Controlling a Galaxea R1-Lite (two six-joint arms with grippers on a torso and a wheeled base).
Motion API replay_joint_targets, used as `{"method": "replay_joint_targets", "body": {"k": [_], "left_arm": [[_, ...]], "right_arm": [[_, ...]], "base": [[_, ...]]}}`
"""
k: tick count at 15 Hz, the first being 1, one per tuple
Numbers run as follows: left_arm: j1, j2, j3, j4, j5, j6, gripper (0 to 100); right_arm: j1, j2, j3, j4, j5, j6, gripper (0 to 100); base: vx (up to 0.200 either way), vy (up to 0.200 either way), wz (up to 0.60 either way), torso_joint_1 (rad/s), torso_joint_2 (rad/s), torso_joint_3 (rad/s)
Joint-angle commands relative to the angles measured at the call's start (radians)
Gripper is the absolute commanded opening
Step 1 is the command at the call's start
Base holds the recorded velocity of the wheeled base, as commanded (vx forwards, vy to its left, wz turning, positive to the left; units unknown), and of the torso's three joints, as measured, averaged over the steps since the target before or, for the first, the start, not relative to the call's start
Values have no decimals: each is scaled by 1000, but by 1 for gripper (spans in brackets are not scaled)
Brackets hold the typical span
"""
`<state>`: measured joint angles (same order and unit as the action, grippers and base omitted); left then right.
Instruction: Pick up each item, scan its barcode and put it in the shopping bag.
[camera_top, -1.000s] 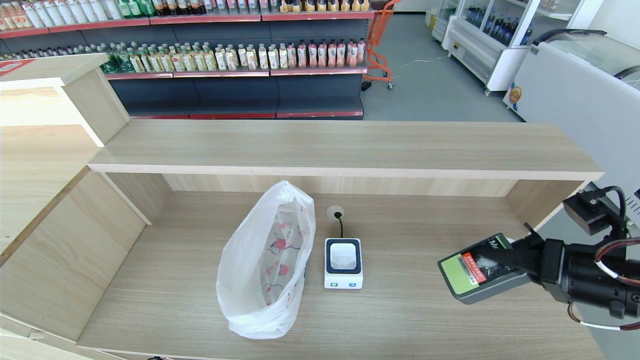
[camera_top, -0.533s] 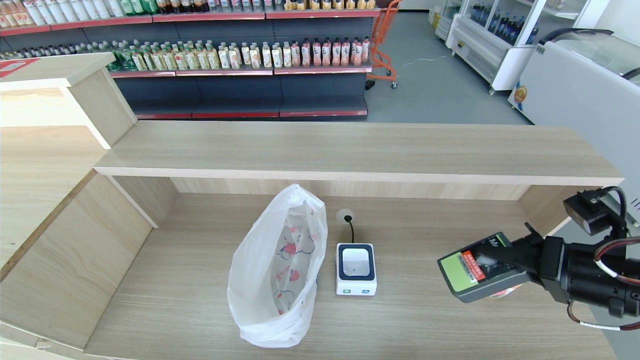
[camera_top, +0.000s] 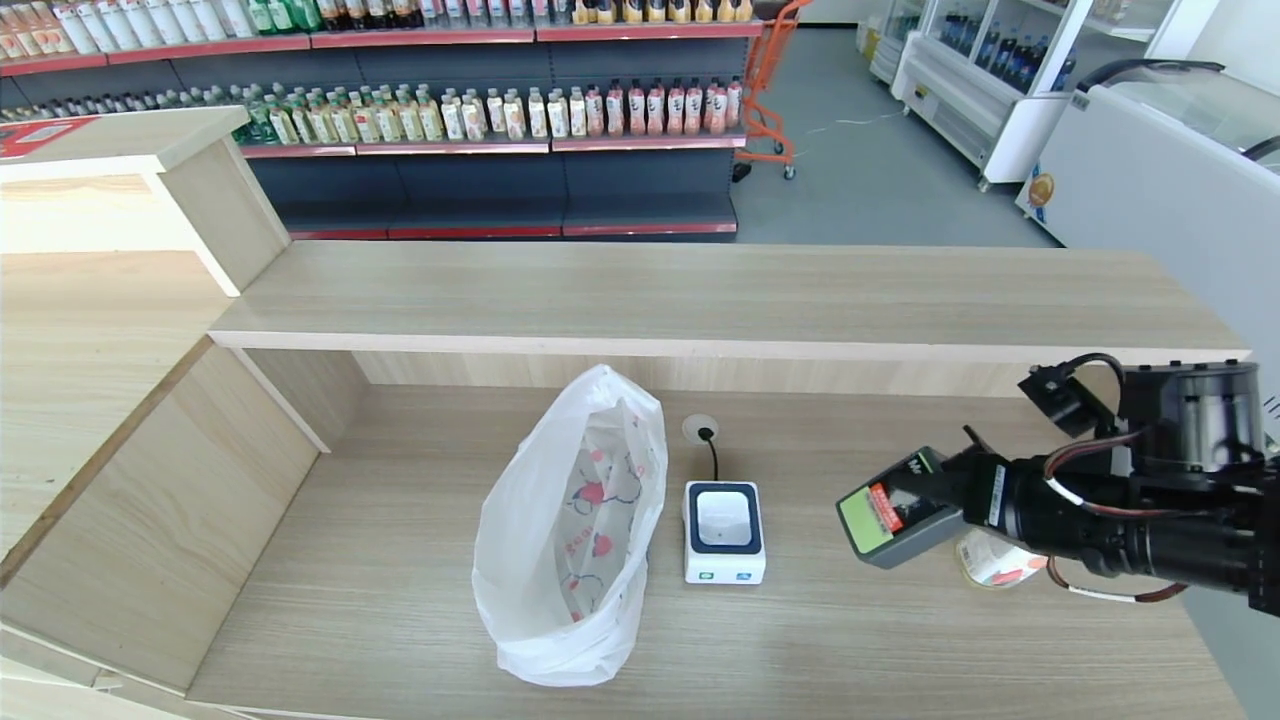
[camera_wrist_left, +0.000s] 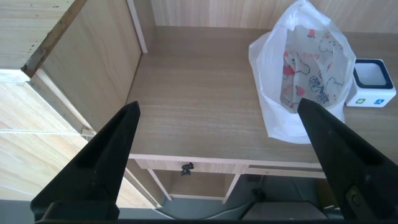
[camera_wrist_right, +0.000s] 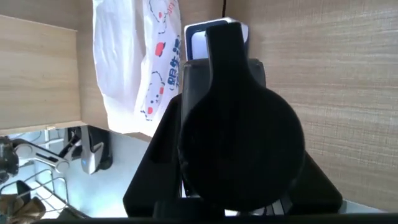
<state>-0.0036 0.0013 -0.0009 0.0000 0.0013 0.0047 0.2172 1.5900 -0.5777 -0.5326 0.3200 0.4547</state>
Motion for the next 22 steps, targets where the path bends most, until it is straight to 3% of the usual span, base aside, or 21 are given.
{"method": "replay_joint_targets", "body": {"k": [1,6,12,16,22], "left_arm": [[1,0,1,0,0,0,100],[1,0,-1,0,0,0,100],[1,0,1,0,0,0,100],[1,0,-1,0,0,0,100],[1,0,1,0,0,0,100]], "right_arm": [[57,177,-5,-110,-12,-22,0],[114,364,13,-330,-19,-27,0],[145,519,33,-573,-33,-148,0],[165,582,5,-649,-30,-149,0],[217,654,-122,-658,-29,-116,0]], "base": [[0,0,0,0,0,0],[0,0,0,0,0,0],[0,0,0,0,0,0],[0,0,0,0,0,0],[0,0,0,0,0,0]]}}
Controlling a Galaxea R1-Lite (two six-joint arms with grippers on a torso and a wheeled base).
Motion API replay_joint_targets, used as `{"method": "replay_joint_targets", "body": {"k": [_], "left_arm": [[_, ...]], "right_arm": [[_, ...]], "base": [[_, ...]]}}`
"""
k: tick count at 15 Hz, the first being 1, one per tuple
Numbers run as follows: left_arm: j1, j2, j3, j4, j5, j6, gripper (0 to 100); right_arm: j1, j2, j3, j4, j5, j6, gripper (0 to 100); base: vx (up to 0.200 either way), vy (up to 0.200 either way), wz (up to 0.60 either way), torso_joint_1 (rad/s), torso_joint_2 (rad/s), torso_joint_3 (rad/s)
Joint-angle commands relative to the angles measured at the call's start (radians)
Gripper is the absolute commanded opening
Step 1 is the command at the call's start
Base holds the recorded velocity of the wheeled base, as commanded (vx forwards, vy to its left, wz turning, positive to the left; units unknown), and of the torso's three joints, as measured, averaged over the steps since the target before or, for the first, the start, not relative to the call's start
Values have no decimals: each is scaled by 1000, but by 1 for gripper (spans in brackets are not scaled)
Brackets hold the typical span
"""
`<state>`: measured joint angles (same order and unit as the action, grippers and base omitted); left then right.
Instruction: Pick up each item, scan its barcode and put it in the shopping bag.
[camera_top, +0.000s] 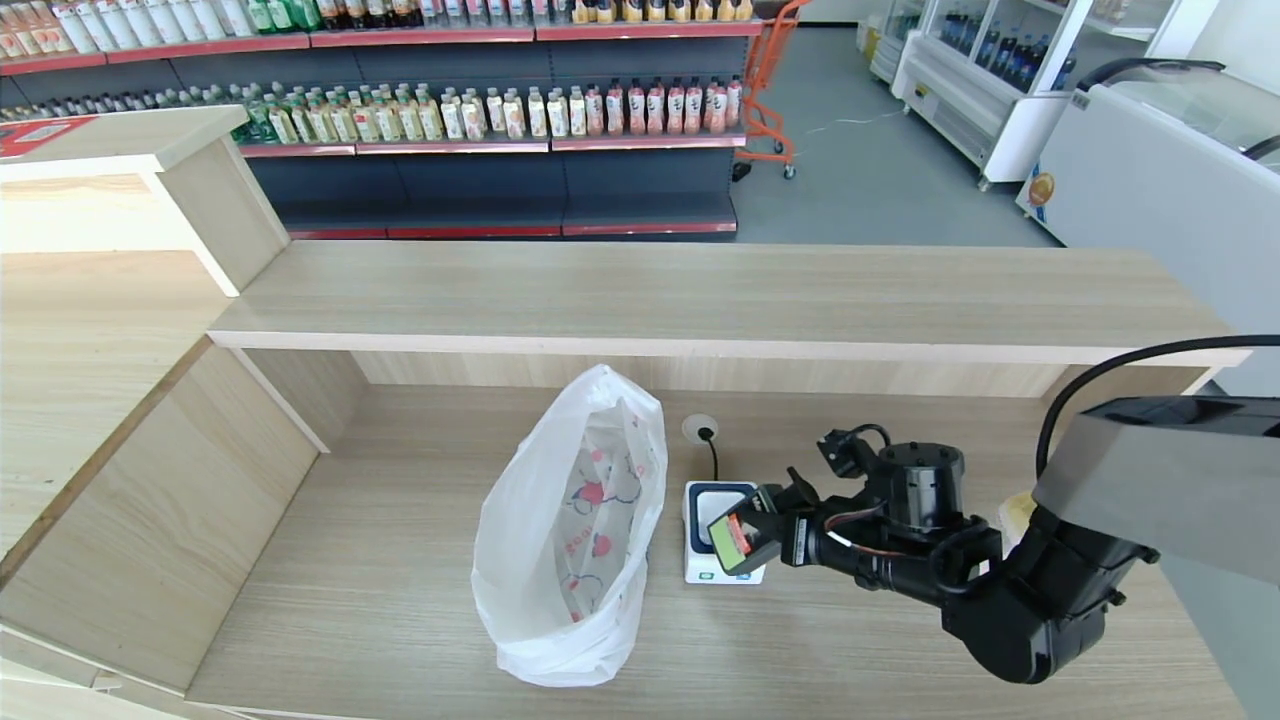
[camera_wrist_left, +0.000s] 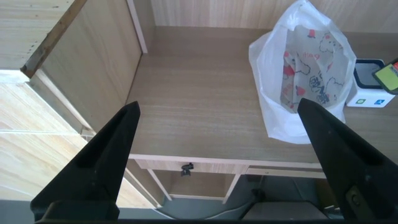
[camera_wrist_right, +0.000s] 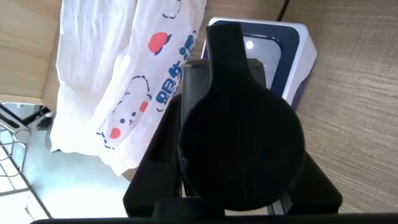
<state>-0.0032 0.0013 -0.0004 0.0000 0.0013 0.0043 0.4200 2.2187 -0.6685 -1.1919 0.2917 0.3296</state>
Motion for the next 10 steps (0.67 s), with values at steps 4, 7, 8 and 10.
{"method": "replay_joint_targets", "body": {"k": [4,7,8,10], "left_arm": [[0,0,0,0,0,0,100],[0,0,-1,0,0,0,100],[0,0,-1,0,0,0,100],[0,0,-1,0,0,0,100]], "right_arm": [[16,90,-103,-2,-25,5,0],[10,99,-109,-2,-25,-6,0],[8,58,-108,9,-20,28,0],[6,-71,-109,63,-11,203,0]], "base": [[0,0,0,0,0,0],[0,0,0,0,0,0],[0,0,0,0,0,0],[0,0,0,0,0,0]]}}
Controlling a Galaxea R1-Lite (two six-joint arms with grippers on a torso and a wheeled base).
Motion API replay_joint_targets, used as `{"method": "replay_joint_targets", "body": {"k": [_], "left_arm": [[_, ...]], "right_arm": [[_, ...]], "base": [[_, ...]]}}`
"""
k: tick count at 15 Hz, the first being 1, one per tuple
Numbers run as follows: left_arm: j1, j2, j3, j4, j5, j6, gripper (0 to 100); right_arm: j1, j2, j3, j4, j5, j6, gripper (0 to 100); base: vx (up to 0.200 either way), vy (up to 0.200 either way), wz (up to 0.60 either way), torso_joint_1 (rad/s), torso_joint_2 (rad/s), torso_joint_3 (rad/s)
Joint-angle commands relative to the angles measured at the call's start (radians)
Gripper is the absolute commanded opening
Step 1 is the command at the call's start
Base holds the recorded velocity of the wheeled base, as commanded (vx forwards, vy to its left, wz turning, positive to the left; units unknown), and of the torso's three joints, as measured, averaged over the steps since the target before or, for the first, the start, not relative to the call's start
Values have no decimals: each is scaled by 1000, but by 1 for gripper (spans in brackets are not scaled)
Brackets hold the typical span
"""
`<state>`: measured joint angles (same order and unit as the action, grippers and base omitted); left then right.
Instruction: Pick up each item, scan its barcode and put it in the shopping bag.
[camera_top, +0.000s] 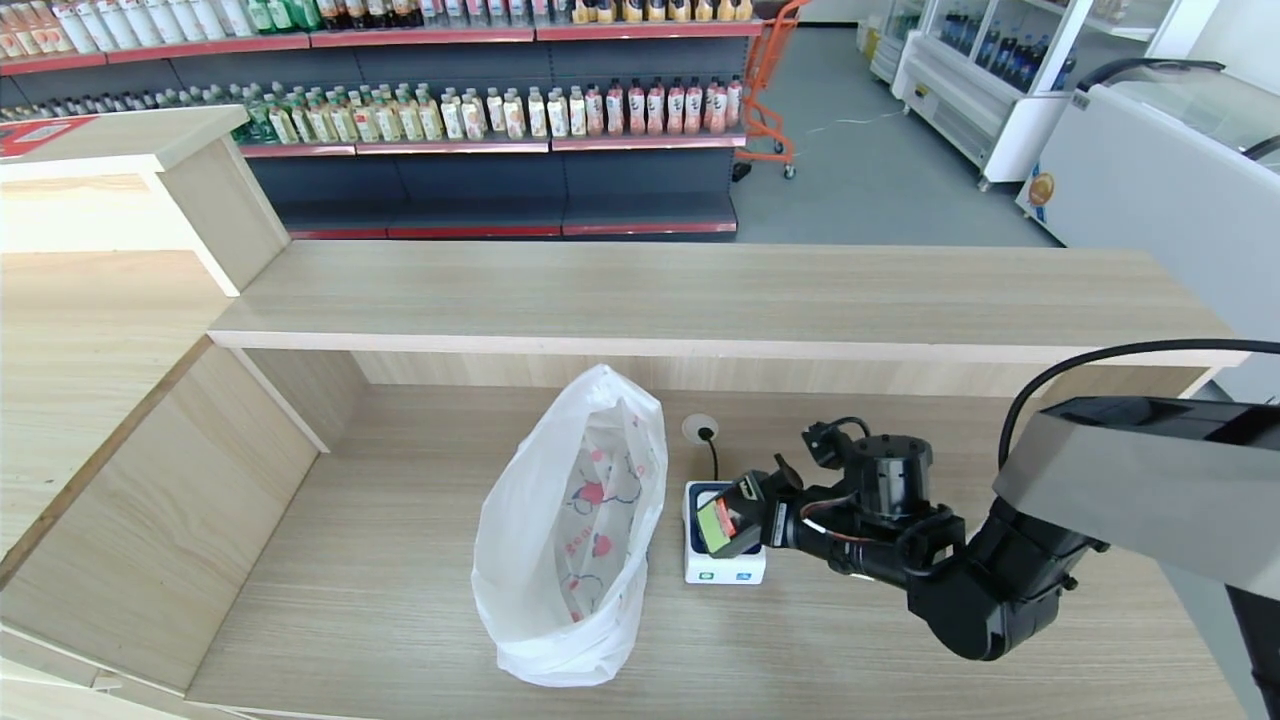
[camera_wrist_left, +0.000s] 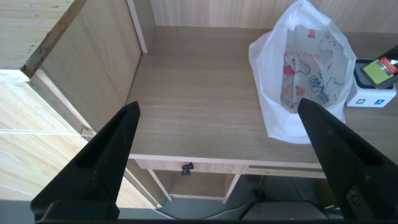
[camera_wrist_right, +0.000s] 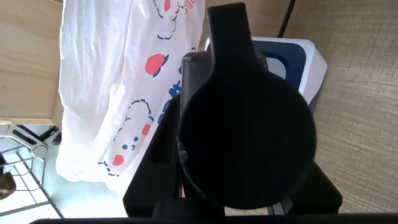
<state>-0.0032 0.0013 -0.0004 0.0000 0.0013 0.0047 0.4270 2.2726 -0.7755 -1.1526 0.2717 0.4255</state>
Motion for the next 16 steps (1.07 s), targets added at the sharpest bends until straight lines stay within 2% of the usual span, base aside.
{"method": "replay_joint_targets", "body": {"k": [1,3,7,10,12,14,16], "left_arm": [[0,0,0,0,0,0,100],[0,0,0,0,0,0,100],[0,0,0,0,0,0,100],[0,0,0,0,0,1,100],[0,0,-1,0,0,1,100],[0,0,-1,0,0,3,100],[0,0,-1,0,0,3,100]], "right_arm": [[-2,-278,12,151,21,150,0],[-4,-476,99,254,50,130,0],[-14,-729,295,267,50,-156,0],[-21,-863,381,292,49,-189,0],[-27,-949,391,396,49,-189,0],[-37,-992,383,468,49,-185,0],[-60,-993,383,478,49,-183,0]], "base": [[0,0,0,0,0,0],[0,0,0,0,0,0],[0,0,0,0,0,0],[0,0,0,0,0,0],[0,0,0,0,0,0],[-200,0,0,7,0,5],[-200,0,0,10,7,-2]]}}
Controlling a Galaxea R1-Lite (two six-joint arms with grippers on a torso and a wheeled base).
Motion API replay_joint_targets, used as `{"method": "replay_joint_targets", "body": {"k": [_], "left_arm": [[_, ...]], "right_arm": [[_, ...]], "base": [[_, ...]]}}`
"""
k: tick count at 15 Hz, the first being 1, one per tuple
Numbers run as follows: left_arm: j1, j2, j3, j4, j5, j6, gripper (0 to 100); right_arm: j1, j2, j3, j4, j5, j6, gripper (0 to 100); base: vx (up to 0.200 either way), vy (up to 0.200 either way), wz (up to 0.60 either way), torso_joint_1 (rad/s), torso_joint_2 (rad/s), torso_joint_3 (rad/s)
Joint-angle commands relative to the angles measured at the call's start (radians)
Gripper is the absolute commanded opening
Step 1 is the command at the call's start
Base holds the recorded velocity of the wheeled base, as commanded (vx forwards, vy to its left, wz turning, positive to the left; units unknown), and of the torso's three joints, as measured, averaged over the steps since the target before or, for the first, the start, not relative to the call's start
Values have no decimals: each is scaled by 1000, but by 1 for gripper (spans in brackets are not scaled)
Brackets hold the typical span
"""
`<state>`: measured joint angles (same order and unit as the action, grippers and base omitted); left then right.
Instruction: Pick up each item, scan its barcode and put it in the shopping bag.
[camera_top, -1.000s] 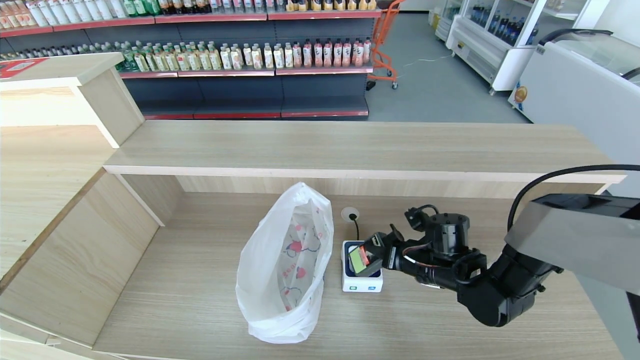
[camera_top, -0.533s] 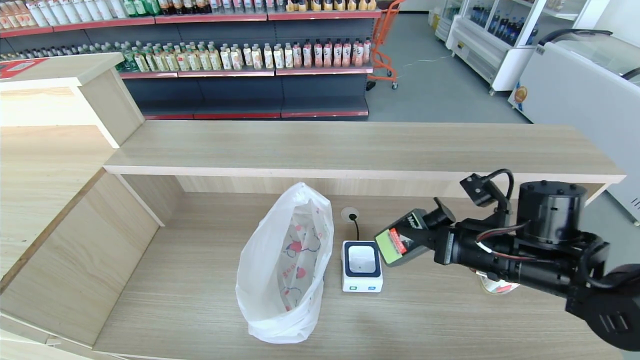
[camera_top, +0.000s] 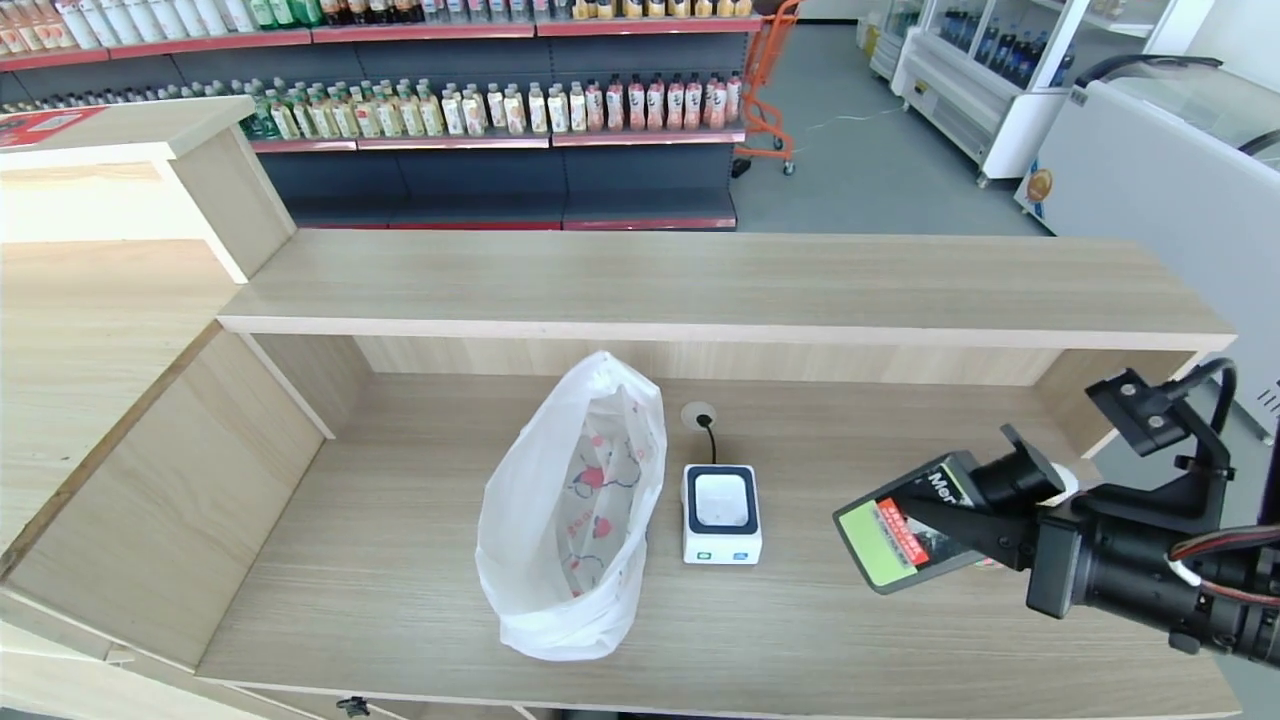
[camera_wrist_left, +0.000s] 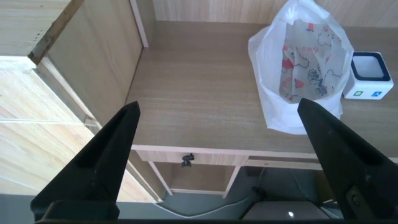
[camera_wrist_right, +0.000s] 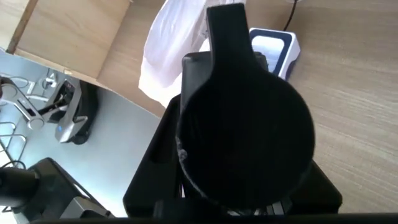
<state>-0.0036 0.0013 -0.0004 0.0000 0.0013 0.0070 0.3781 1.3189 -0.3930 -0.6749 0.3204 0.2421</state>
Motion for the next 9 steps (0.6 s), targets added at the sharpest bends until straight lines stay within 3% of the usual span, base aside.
{"method": "replay_joint_targets", "body": {"k": [1,2,5,9], "left_arm": [[1,0,0,0,0,1,100],[1,0,0,0,0,-1,100],[1,0,0,0,0,-2,100],[1,0,0,0,0,-1,100]], "right_arm": [[-27,-35,-3,0,0,2,0],[-41,-35,-4,0,2,2,0],[-62,-37,-9,5,3,6,0],[-62,-32,-70,71,5,155,0]], "base": [[-200,0,0,-22,-2,7],[-200,0,0,-22,-7,7],[0,0,0,0,0,0],[0,200,0,12,4,6]]}}
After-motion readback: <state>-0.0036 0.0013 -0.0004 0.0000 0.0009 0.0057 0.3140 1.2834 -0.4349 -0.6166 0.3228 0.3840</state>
